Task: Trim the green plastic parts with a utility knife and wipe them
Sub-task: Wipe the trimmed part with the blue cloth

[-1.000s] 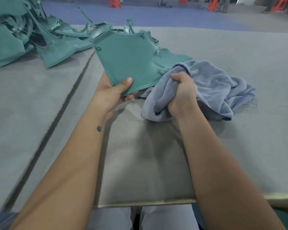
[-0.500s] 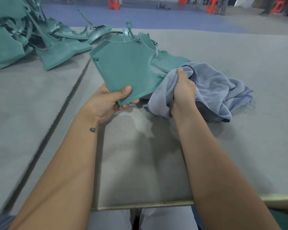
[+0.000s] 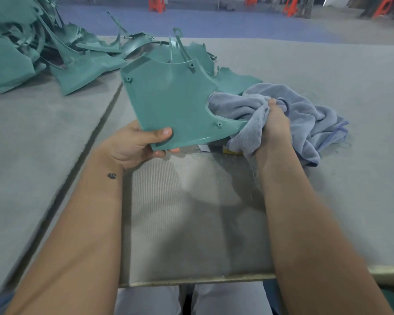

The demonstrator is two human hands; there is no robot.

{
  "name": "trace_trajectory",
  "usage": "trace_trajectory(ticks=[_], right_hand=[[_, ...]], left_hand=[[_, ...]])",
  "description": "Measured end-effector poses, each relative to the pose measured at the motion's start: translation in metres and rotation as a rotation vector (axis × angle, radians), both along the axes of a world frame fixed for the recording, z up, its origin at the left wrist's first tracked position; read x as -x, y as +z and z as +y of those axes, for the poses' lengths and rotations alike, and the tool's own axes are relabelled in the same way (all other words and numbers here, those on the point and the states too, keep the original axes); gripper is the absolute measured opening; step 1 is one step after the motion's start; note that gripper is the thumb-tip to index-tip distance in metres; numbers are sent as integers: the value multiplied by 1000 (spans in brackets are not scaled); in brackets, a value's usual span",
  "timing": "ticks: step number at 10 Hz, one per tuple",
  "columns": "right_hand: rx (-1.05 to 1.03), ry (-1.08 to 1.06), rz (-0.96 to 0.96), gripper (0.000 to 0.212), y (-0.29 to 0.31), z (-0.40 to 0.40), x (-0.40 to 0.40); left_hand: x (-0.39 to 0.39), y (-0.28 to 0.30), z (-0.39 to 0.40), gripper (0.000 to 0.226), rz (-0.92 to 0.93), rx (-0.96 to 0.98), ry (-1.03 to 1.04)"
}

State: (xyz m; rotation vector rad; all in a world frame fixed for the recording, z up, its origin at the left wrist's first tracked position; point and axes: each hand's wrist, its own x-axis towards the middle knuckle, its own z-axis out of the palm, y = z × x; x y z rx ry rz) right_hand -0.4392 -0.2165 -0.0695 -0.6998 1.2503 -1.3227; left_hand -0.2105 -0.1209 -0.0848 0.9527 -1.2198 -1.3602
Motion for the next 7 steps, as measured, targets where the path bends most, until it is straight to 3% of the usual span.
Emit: trace_trajectory(ticks=[1,3,4,5,7], right_hand=[[-26,-12,-80,42,2,-2,1],[146,217,19,33,-1,3,-29],[93,350,31,39,-1,15,-50],[181,372,63,26,-11,21,-63],[227,123,80,23,-4,19,-58]], left_hand=[[0,-3,-6,33,-7,7,135],[28,-8,-15,34,-121,64,244],[38,-7,-20,19,-32,63,356],[41,-3,-21,11,32,28,393],[56,2,-18,13,72,-47,306]])
